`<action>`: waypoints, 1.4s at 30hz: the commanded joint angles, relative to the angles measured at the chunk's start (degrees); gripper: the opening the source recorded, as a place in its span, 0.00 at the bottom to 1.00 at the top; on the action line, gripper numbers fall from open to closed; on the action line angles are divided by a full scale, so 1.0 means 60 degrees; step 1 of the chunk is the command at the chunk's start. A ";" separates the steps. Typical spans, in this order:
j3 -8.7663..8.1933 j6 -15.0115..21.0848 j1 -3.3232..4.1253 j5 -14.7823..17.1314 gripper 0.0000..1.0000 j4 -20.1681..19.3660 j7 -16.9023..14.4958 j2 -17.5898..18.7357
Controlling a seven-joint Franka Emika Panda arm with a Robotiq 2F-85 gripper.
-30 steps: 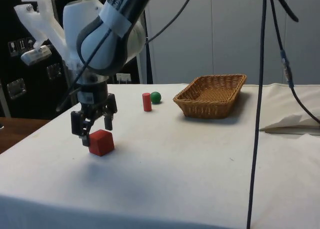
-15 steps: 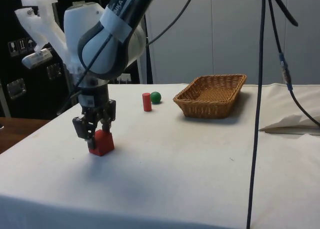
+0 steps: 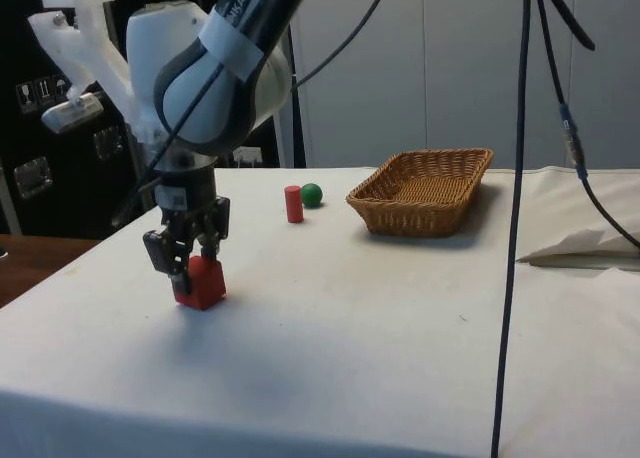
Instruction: Pick up the object to the left of the cylinder and place it into the basket.
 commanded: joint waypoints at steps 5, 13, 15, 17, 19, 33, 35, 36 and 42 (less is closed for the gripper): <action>-0.0067 -0.0105 0.0076 -0.0210 0.06 -0.0325 -0.0019 -0.0430; -0.0029 -0.0115 0.0000 -0.0497 0.06 -0.0754 -0.0048 -0.1012; -0.0086 -0.0124 0.0029 -0.0630 0.06 -0.1022 -0.0076 -0.1308; -0.0124 -0.0105 0.0048 -0.0707 0.06 -0.1251 -0.0124 -0.1576; -0.0143 -0.0086 0.0057 -0.0764 0.06 -0.1404 -0.0143 -0.1738; -0.0248 -0.0010 0.0000 -0.1270 0.06 -0.2483 -0.0267 -0.2922; -0.0296 0.0000 -0.0010 -0.1318 0.06 -0.2636 -0.0325 -0.3094; -0.0315 0.0000 -0.0010 -0.1346 0.06 -0.2712 -0.0353 -0.3170; -0.0449 0.0029 -0.0029 -0.1480 0.06 -0.3170 -0.0573 -0.3686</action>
